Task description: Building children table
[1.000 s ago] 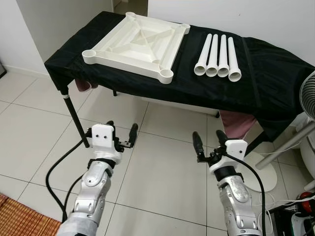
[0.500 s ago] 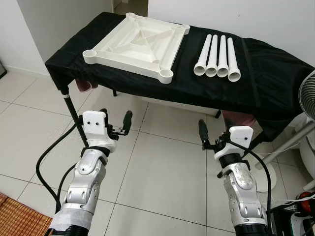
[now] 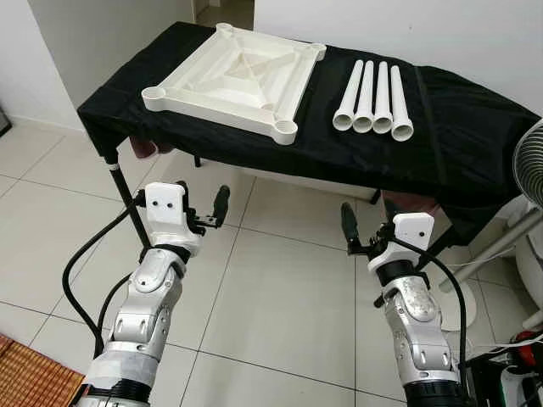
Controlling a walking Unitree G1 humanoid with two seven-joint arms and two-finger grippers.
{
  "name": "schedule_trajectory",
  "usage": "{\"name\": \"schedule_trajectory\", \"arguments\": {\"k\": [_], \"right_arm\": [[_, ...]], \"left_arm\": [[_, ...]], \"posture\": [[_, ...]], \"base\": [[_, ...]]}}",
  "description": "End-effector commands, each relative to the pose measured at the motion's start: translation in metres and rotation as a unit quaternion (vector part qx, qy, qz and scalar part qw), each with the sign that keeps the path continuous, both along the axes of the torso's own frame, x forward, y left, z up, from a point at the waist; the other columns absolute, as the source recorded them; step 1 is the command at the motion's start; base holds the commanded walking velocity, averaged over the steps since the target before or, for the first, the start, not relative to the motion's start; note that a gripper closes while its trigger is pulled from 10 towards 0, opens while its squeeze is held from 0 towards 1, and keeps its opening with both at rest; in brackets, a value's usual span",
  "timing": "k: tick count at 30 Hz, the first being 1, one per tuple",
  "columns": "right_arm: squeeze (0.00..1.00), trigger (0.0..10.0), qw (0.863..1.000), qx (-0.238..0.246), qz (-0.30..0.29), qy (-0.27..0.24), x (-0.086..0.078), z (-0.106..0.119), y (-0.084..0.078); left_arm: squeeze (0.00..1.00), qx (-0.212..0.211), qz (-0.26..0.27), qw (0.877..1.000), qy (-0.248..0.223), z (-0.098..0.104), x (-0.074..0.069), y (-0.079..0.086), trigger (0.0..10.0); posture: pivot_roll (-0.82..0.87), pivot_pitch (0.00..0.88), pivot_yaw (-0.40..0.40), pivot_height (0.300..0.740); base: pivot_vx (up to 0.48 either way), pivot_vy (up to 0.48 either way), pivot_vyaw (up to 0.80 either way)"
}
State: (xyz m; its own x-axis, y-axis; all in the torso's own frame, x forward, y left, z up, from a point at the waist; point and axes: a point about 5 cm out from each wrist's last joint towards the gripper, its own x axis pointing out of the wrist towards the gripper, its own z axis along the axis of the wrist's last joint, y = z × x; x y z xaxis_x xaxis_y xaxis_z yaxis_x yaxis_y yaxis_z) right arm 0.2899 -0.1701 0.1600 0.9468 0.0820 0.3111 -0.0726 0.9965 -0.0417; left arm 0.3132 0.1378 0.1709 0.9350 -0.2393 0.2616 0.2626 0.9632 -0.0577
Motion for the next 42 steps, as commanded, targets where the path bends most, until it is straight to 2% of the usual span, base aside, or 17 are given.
{"name": "schedule_trajectory", "arguments": {"k": [1,27,42], "right_arm": [[0.0,10.0,1.0,-0.009,-0.004,0.013,0.0,-0.0042,-0.0017],[0.0,10.0,1.0,-0.014,0.008,0.019,0.0014,-0.0082,0.0054],[0.0,10.0,1.0,-0.013,0.011,0.02,0.0027,-0.0087,0.0079]], "left_arm": [[0.0,0.009,-0.023,1.0,0.006,-0.0021,-0.0008,-0.0052,10.0],[0.0,0.01,-0.041,0.999,0.007,-0.0035,-0.0001,-0.0142,10.0],[0.0,0.016,-0.041,0.999,0.004,-0.0018,0.001,-0.0122,10.0]], "posture": [[0.08,0.052,-0.044,0.74],[0.08,0.026,-0.047,0.74],[0.09,0.026,-0.045,0.74]], "base": [[0.0,0.0,0.0],[0.0,0.0,0.0],[0.261,0.0,0.0]]}}
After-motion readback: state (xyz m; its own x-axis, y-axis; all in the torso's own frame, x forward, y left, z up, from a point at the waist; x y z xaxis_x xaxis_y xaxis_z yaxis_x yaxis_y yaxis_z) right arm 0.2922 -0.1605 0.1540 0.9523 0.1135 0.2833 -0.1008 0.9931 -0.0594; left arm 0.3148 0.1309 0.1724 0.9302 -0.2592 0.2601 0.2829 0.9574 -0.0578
